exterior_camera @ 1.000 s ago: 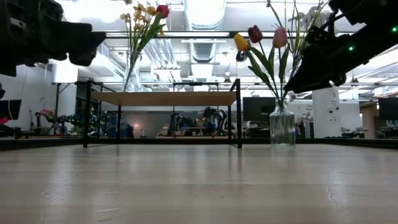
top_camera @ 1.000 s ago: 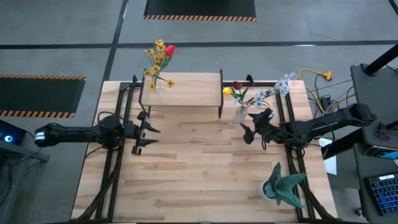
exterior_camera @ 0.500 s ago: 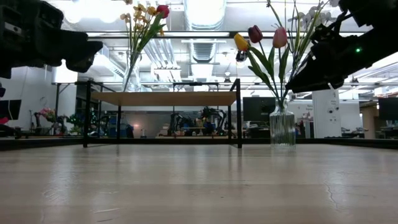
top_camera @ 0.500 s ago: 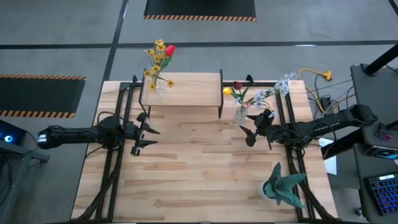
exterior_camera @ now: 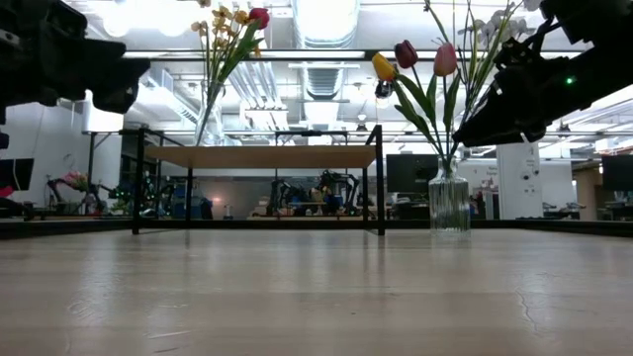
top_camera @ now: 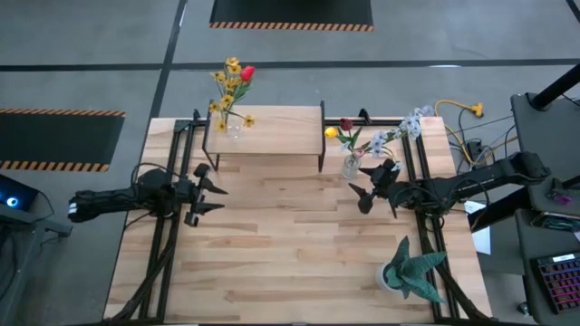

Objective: Pick and place flowers into a vace then onto a shelf
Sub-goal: Put the flower vase on the shelf

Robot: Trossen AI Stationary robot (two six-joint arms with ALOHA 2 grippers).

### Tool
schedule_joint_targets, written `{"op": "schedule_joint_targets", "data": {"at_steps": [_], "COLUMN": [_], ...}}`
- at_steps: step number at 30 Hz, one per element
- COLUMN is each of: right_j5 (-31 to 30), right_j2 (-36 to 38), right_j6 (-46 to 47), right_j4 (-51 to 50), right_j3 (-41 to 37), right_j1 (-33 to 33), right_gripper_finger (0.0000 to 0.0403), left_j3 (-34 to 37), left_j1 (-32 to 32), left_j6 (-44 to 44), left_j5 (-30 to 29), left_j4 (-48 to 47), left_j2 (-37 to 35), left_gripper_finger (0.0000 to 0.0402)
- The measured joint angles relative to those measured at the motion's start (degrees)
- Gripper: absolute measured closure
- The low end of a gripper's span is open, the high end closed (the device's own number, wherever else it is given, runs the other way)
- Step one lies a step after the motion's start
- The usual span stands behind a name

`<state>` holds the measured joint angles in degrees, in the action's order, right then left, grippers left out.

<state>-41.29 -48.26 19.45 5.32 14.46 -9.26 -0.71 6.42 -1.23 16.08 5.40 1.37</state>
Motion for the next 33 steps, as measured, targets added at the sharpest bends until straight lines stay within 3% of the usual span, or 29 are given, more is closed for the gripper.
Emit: {"op": "schedule_joint_targets", "data": {"at_steps": [5,17,25,33], "right_j5": [4.31,3.53,-11.07,-10.85], "right_j2": [-2.74,-11.76,-12.95,-13.49], "right_j6": [0.27,-0.2,0.19,0.91], "right_j4": [1.67,5.73,6.19,9.68], "right_j3": [-0.02,-0.02,-0.02,-0.02], "right_j1": [0.04,0.04,0.39,5.96], "right_gripper_finger": [0.0106,0.0105,0.0086,0.0081], "left_j3": [0.11,0.09,0.09,0.09], "left_j1": [0.0,0.0,0.0,0.0], "left_j6": [0.06,0.3,0.3,0.3], "left_j5": [-0.01,-0.01,0.01,0.01], "left_j4": [-0.49,-0.47,-0.49,-0.49], "left_j2": [-0.46,0.85,0.85,0.85], "left_gripper_finger": [0.024,0.024,0.024,0.024]}}
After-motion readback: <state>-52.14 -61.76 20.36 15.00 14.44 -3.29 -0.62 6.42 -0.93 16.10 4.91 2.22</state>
